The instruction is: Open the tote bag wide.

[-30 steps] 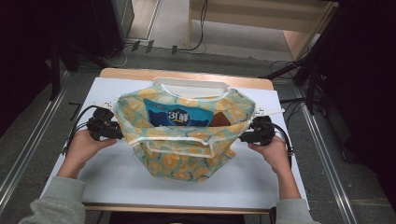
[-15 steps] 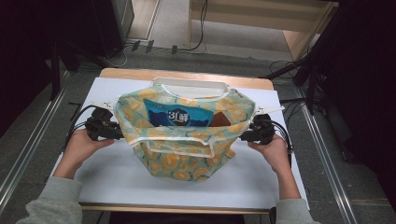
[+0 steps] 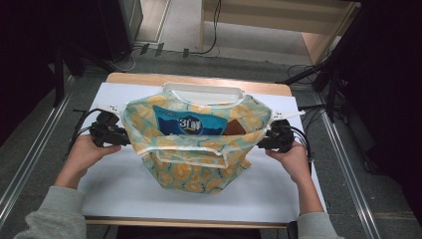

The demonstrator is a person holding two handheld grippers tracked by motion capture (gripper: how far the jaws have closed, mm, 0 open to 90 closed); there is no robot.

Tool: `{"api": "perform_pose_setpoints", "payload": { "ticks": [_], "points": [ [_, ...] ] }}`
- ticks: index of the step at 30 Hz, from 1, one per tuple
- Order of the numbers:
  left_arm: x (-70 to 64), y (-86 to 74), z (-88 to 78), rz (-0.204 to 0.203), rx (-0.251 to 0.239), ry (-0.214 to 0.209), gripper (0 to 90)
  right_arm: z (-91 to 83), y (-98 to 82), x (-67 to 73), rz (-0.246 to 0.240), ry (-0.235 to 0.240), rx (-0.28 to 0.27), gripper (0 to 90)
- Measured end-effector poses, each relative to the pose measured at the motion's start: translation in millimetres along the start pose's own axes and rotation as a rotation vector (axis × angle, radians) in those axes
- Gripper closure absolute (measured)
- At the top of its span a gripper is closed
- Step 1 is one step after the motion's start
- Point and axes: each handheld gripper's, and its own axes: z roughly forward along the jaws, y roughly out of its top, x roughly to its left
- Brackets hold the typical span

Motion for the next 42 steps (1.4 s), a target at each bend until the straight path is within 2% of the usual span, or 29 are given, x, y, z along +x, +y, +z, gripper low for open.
{"api": "perform_pose_setpoints", "payload": {
  "ticks": [3, 5, 6, 7, 10, 13, 15, 16, 22, 28, 33, 37, 40, 42],
  "points": [
    [-3.7, 4.5, -2.1, 0.041, 0.018, 0.007, 52.0, -4.3, 4.0, -0.6, -0.002, 0.014, -0.012, 52.0],
    [-2.5, 6.1, -3.1, 0.042, 0.028, 0.001, 53.0, -9.6, 9.3, -0.9, 0.001, 0.003, -0.012, 53.5],
    [-0.8, 7.5, -4.6, 0.021, 0.032, 0.008, 54.0, -14.4, 14.4, -1.1, 0.005, -0.005, -0.014, 55.2],
    [-0.8, 7.5, -4.6, 0.021, 0.032, 0.008, 54.6, -14.4, 14.4, -1.1, 0.005, -0.005, -0.014, 55.2],
    [1.0, 11.1, -9.7, 0.026, 0.023, -0.036, 57.3, -22.1, 23.9, -1.4, -0.023, 0.019, -0.007, 58.0],
    [-0.8, 18.0, -14.2, 0.039, 0.040, -0.036, 61.4, -25.2, 28.7, -0.2, -0.036, 0.035, 0.001, 60.6],
    [-0.5, 23.3, -18.5, 0.041, 0.032, -0.068, 63.3, -28.9, 34.2, 1.6, -0.060, 0.034, 0.010, 63.0],
    [-1.1, 25.8, -20.4, 0.047, 0.030, -0.073, 66.0, -33.1, 39.9, 2.3, -0.081, 0.045, 0.017, 65.1],
    [-5.9, 40.6, -31.2, 0.073, 0.037, -0.078, 71.9, -48.7, 57.5, 4.6, -0.107, 0.083, 0.014, 69.7],
    [-16.7, 57.0, -42.3, 0.102, 0.037, -0.092, 71.8, -58.8, 72.8, 11.7, -0.140, 0.095, 0.014, 70.0],
    [-18.9, 68.8, -53.0, 0.122, 0.044, -0.067, 68.5, -67.6, 88.1, 17.2, -0.154, 0.099, 0.026, 72.9],
    [-20.8, 77.2, -64.0, 0.126, 0.032, -0.088, 68.3, -75.8, 98.4, 19.1, -0.168, 0.101, 0.032, 74.5],
    [-24.1, 84.2, -72.4, 0.141, 0.028, -0.091, 67.8, -82.7, 105.6, 19.9, -0.173, 0.107, 0.026, 73.2],
    [-29.5, 92.1, -79.4, 0.163, 0.033, -0.089, 66.9, -90.1, 113.2, 22.2, -0.179, 0.095, 0.013, 70.0]
  ]
}}
